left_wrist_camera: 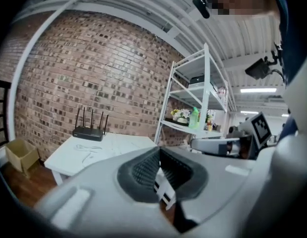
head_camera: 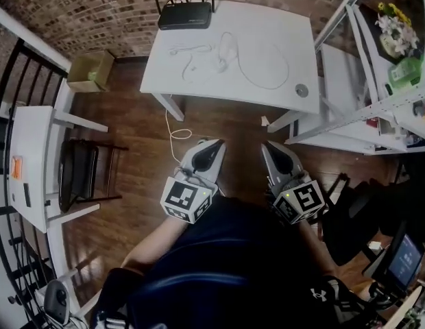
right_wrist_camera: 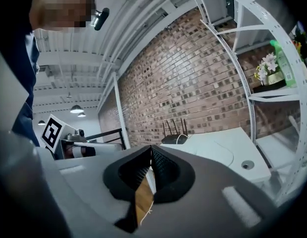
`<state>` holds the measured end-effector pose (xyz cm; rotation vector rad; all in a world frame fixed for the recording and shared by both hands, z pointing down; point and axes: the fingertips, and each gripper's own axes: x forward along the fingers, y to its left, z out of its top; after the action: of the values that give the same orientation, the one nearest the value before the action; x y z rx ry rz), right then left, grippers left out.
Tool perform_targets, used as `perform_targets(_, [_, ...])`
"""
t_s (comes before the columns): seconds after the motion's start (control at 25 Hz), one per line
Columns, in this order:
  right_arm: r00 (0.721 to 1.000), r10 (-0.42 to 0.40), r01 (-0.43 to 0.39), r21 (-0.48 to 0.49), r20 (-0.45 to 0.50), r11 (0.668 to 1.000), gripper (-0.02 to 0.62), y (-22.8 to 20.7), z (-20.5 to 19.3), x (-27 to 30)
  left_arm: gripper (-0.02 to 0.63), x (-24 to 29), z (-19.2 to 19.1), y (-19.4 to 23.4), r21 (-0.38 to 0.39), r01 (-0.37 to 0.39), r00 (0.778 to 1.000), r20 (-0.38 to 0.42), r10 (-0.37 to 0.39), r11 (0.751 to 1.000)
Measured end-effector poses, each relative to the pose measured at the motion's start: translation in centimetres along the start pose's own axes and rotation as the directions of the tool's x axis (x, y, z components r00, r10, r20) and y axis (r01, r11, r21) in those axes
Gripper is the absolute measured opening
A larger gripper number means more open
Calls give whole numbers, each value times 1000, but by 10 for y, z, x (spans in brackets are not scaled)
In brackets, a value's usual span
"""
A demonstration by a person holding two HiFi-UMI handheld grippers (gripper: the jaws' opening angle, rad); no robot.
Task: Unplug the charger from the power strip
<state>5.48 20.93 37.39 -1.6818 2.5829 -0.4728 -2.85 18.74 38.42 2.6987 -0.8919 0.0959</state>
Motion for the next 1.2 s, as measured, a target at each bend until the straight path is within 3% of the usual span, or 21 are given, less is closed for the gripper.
perform_targets(0.24, [996,-47,45,-31,-72,998,9,-44,7,109,5,65,36,87,4,77,997,-13,-77,997])
perform_targets(0.4, [986,-111,106,-39,-127,994,9,-81,6,184,15,102,50,164,27,53,998,-34,-52,998])
perform_targets(0.6, [955,-161,145,-80,-251,986,9,-125,-20,237,50,133,32,224,39,15,994,-111,-10,999])
perform_targets(0.68, [940,-153,131,-90,-304,987,13,-137,-35,249,56,141,17,238,57,-18,989,-145,26,998])
perform_targets(0.8, [922,-118,91,-89,-368,992,82,-151,-59,265,77,154,-2,251,59,-76,979,-186,86,995])
perform_targets(0.88, [907,-96,60,-99,-409,993,94,-158,-75,272,76,161,-13,256,59,-126,970,-204,135,990])
perform_targets(1.04, [879,-44,-27,-142,-475,989,129,-159,-99,288,79,165,-36,260,67,-220,942,-243,230,973])
perform_targets(1.2, [840,-23,-82,-170,-542,982,217,-162,-124,309,139,171,-64,265,67,-269,906,-321,276,961])
